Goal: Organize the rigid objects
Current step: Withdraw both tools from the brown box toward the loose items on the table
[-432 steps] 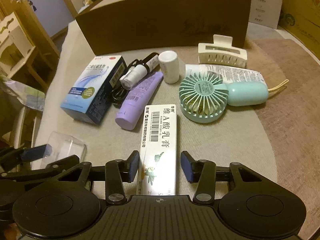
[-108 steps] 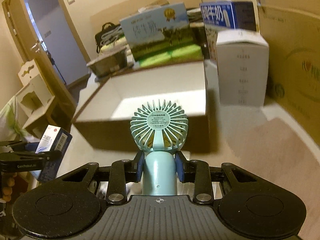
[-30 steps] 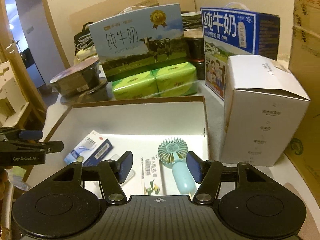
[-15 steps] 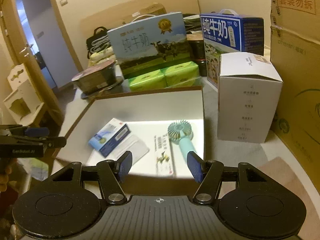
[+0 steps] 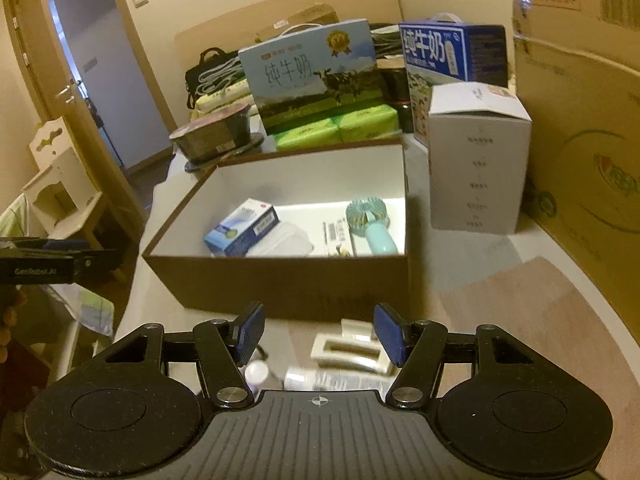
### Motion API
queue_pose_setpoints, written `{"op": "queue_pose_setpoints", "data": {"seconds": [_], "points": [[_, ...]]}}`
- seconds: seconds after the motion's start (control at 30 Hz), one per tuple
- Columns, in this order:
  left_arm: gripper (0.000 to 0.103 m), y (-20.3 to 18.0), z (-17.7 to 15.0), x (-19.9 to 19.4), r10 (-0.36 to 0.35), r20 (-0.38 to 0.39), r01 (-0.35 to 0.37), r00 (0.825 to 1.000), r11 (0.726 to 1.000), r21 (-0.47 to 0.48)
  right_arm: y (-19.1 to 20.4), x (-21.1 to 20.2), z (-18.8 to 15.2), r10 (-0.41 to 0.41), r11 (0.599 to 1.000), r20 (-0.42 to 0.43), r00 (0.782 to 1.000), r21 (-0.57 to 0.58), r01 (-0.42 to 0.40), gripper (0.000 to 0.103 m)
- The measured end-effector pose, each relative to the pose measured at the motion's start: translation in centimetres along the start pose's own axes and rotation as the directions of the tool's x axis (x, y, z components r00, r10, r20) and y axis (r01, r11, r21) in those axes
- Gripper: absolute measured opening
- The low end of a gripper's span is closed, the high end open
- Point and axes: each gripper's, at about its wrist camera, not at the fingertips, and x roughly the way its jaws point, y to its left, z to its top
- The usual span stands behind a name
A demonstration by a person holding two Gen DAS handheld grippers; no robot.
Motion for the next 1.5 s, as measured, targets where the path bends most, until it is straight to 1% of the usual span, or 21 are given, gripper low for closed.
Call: {"op": "queue_pose_setpoints", "data": {"seconds": [0.17,0.3,0.43,0.8,1.13,1.33,1.5], "points": [[0.070,-0.2,-2.3,-1.0,-0.006,-0.024,0.005,1.000,1.000,-0.024,0.2,-1.0,-1.7,-0.009,1.000,-0.003,1.000,0.022,0.009,0.061],[0.070,-0.7,-3.8,-1.7,-0.004,-0.033,0.002,0.999,0.999,-0.032,0.5,-1.6,-3.0,-0.019,0.999,-0.010,1.000,0.028,0.020,0.061],[0.070,-1.4,-5.1,-2.1,-0.004,-0.044,0.003,0.999,0.999,-0.034,0.8,-2.0,-4.3,-0.014,0.999,-0.022,1.000,0.039,0.015,0.061],[0.070,-2.9,-7.8,-2.7,-0.001,-0.064,-0.002,0.998,0.999,-0.038,1.5,-2.5,-6.4,-0.022,0.999,-0.029,0.999,0.048,0.024,0.061],[0.070,-3.5,-9.8,-1.2,-0.006,-0.103,0.003,0.995,1.000,-0.026,2.4,-1.4,-8.6,-0.015,0.998,-0.067,0.998,0.054,0.018,0.061],[0.070,-3.5,-10.7,-0.2,-0.029,-0.116,0.027,0.993,0.999,-0.021,2.6,-0.5,-9.1,-0.014,0.998,-0.086,0.996,0.062,0.019,0.061],[0.067,-3.6,-11.5,1.2,-0.046,-0.135,0.045,0.990,0.999,-0.010,2.4,0.4,-9.4,-0.018,0.998,-0.100,0.995,0.063,0.025,0.061]]}}
